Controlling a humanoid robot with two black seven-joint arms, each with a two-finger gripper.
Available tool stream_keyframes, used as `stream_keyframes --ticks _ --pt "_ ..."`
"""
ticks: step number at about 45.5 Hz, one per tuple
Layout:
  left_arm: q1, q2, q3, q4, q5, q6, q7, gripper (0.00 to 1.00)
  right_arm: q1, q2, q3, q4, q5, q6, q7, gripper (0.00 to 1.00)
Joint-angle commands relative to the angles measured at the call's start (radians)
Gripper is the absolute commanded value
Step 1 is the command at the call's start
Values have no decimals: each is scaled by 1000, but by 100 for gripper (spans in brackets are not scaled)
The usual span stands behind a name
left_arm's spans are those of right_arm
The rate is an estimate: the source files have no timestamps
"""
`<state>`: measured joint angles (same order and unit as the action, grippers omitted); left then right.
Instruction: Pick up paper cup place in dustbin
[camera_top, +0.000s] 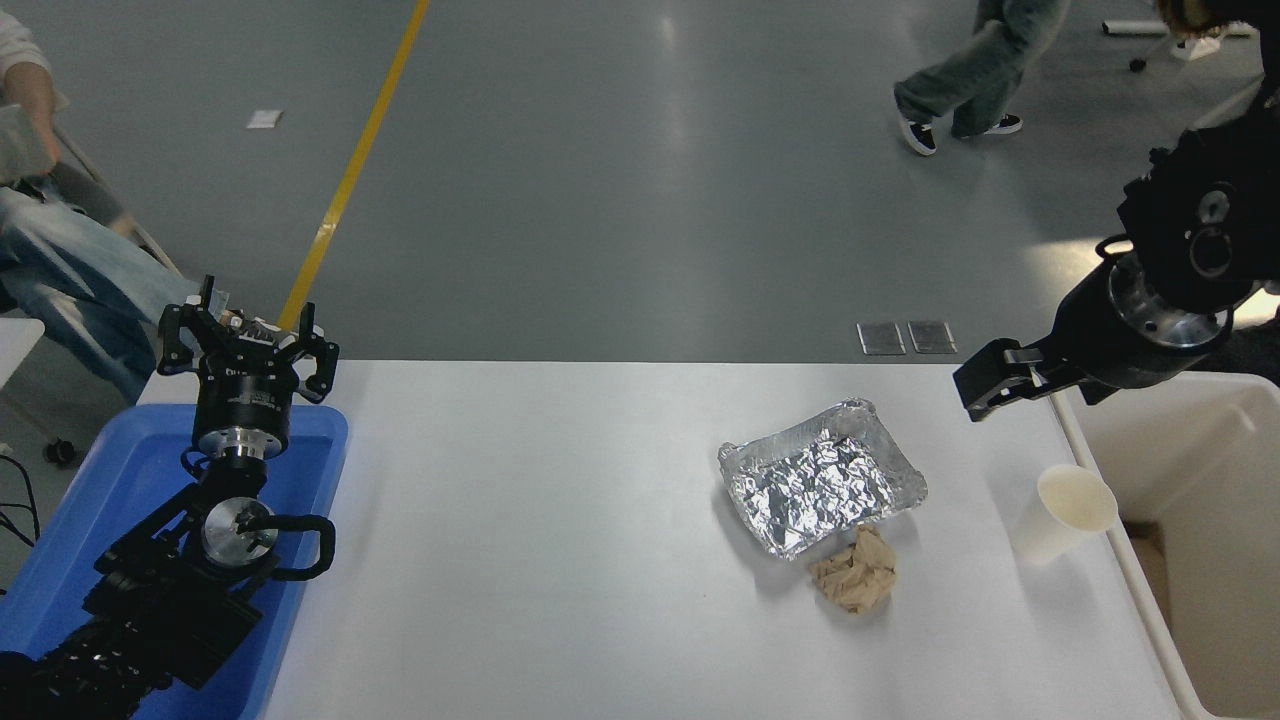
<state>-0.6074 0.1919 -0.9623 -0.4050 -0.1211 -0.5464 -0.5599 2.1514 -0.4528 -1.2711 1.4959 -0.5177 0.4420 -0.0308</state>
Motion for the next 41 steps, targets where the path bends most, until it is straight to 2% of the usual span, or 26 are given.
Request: stream_keyframes --ticks 1,18,23,41 --pt "0 0 1 0 0 0 0 99 -217 -61 -4 -164 -162 -86 0 100" --pt "0 0 1 0 0 0 0 99 -495 -93 96 -328 -148 -186 -1 100" --pt "0 0 1 0 0 0 0 99 -567 -99 145 -345 -107 -203 -1 100" --pt "0 0 1 0 0 0 0 99 -820 -80 249 -520 -93 -293 -1 98"
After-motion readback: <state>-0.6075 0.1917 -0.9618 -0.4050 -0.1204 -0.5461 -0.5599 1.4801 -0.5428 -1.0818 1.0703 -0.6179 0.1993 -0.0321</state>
